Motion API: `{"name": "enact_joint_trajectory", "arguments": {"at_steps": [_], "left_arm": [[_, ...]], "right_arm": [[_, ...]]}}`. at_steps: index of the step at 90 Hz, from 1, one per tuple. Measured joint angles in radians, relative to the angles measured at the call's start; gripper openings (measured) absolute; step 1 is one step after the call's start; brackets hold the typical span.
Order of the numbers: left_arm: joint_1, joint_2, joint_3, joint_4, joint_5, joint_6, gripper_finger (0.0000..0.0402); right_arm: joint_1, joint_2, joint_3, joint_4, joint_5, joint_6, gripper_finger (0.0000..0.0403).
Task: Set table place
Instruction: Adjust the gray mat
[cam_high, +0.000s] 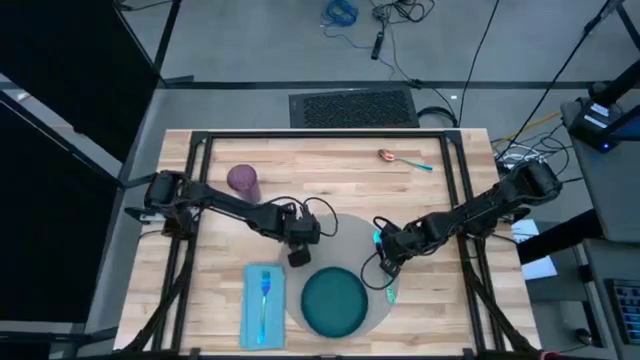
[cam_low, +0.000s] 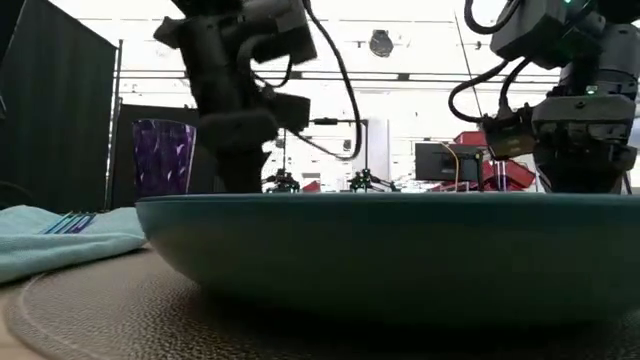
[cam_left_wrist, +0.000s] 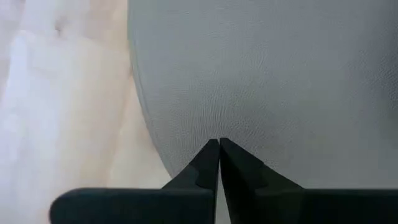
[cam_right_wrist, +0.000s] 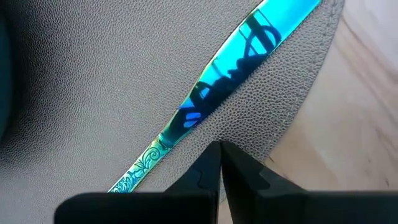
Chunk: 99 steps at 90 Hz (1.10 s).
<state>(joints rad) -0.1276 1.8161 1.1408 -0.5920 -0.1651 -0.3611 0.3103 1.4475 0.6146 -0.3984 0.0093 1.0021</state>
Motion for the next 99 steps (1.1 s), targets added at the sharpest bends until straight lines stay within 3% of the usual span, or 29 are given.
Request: {"name": "enact_joint_trajectory", "arguments": {"at_steps": [38,71,99], "left_arm": [[0.002,-0.02,0.001,-0.002,-0.03,0.027,0.0],[0.03,-0.02,0.003,0.09,-0.025,0.062,0.0],[0.043,0.053,0.004,0.102,0.009,0.064,0.0]], "right_arm": [[0.012,-0.029,0.007,-0.005,-0.002,0.003,0.0],[0.013,-0.088,0.008,0.008,0.025,-0.001,0.0],[0.078,-0.084,0.009,0.072,0.04,0.04,0.0]]}}
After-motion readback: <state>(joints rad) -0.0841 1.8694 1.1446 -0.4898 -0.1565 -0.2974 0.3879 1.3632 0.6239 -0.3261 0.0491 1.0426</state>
